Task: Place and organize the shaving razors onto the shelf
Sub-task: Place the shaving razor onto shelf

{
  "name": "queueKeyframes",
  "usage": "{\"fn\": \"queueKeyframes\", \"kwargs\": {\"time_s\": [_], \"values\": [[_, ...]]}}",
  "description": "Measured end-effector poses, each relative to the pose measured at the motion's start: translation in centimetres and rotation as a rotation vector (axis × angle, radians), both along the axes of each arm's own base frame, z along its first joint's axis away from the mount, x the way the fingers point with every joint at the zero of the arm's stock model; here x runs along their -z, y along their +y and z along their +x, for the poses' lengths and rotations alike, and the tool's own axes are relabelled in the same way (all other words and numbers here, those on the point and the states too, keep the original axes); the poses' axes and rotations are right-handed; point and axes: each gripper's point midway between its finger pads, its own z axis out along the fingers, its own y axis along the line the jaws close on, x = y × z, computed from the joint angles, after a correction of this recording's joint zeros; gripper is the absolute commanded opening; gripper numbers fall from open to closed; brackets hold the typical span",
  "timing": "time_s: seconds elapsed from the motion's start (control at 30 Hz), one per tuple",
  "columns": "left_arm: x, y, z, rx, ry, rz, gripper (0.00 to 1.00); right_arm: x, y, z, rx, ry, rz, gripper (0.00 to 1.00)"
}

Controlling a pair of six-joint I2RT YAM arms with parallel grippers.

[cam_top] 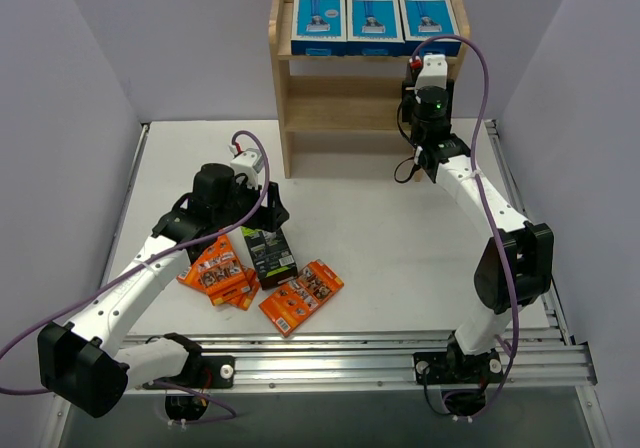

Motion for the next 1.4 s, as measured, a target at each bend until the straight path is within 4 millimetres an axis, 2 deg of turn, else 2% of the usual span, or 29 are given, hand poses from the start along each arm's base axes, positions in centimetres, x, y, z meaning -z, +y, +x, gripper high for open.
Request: {"fn": "queueKeyframes", "kwargs": {"time_s": [0.03, 0.3, 0.5, 1.1, 1.4], "values": [[-0.01, 0.0, 0.01, 0.0, 0.0, 0.0, 0.85, 0.0, -0.01, 0.0, 0.0, 0.0, 0.0, 0.25], [-0.05, -0.02, 0.03, 0.0, -0.001, -0.001, 0.85, 0.0, 0.0, 0.0, 0.001, -0.001, 0.002, 0.34], [-0.06, -0.02, 0.03, 0.0, -0.001, -0.001, 0.85, 0.0, -0.01, 0.0, 0.002, -0.001, 0.003, 0.36], [-0.06, -0.02, 0.03, 0.0, -0.001, -0.001, 0.85, 0.0, -0.08, -0.02, 0.01, -0.003, 0.013, 0.52], [-0.07, -0.03, 0.03, 0.001, -0.001, -0.001, 0.85, 0.02, -0.04, -0.04, 0.013, -0.005, 0.02, 0.55]]}}
